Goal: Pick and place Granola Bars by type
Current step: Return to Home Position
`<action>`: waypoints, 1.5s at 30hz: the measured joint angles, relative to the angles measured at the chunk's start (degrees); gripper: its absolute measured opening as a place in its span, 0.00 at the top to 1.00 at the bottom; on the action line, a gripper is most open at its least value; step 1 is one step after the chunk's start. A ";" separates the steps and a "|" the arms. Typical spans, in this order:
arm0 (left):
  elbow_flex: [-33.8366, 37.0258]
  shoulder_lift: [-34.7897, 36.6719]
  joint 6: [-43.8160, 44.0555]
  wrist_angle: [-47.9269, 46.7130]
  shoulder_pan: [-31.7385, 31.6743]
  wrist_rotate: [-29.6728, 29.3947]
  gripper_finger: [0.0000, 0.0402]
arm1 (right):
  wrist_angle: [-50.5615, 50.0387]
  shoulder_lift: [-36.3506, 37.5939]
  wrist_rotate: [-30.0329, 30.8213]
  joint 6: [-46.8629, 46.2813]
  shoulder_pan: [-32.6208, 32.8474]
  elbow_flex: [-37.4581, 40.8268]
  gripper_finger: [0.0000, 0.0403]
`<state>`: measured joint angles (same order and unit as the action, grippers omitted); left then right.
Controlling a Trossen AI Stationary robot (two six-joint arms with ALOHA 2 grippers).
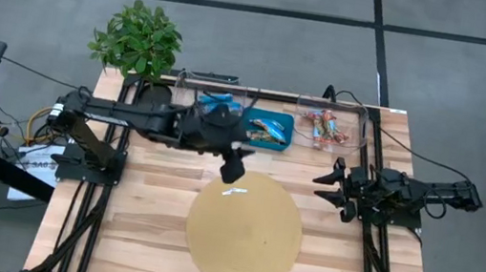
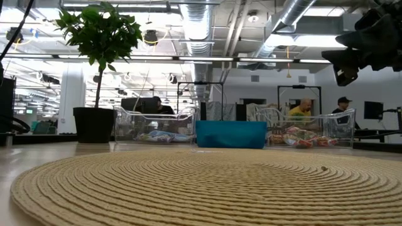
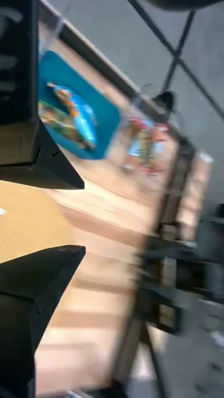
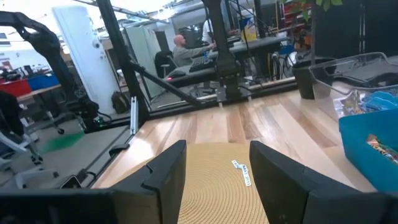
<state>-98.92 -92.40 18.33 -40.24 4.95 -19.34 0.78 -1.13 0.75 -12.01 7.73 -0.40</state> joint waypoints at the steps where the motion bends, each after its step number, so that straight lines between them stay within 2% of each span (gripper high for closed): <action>1: 1.61 0.00 -0.64 -0.04 0.38 0.05 0.62 | 0.01 0.00 0.00 0.00 0.00 0.00 0.58; 5: 10.39 -0.11 -3.48 2.58 2.06 1.31 0.62 | -0.01 0.00 0.02 -0.02 0.00 0.00 0.58; 11: 28.30 0.30 -5.90 9.43 4.86 13.49 0.62 | -0.01 0.00 0.03 -0.02 0.00 0.02 0.58; 15: 40.75 2.24 -5.56 13.72 7.28 15.69 0.62 | -0.01 0.02 0.04 -0.02 0.01 0.02 0.58; 23: 66.45 13.84 -4.61 41.55 11.08 15.95 0.63 | -0.03 0.00 0.02 -0.04 0.00 0.04 0.58; 26: 74.44 20.24 -3.76 47.69 12.28 16.06 0.63 | -0.01 0.00 -0.02 -0.04 0.00 0.04 0.58; 35: 88.43 38.46 -5.08 47.75 13.15 15.54 0.63 | -0.05 0.00 -0.23 -0.04 0.00 0.04 0.58; 45: 97.22 56.18 -5.72 47.85 13.13 15.59 0.63 | -0.07 0.01 -0.44 -0.04 0.00 0.04 0.58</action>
<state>-1.70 -36.22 12.60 7.61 18.09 -3.75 0.72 -1.12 0.32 -12.05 7.73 -0.36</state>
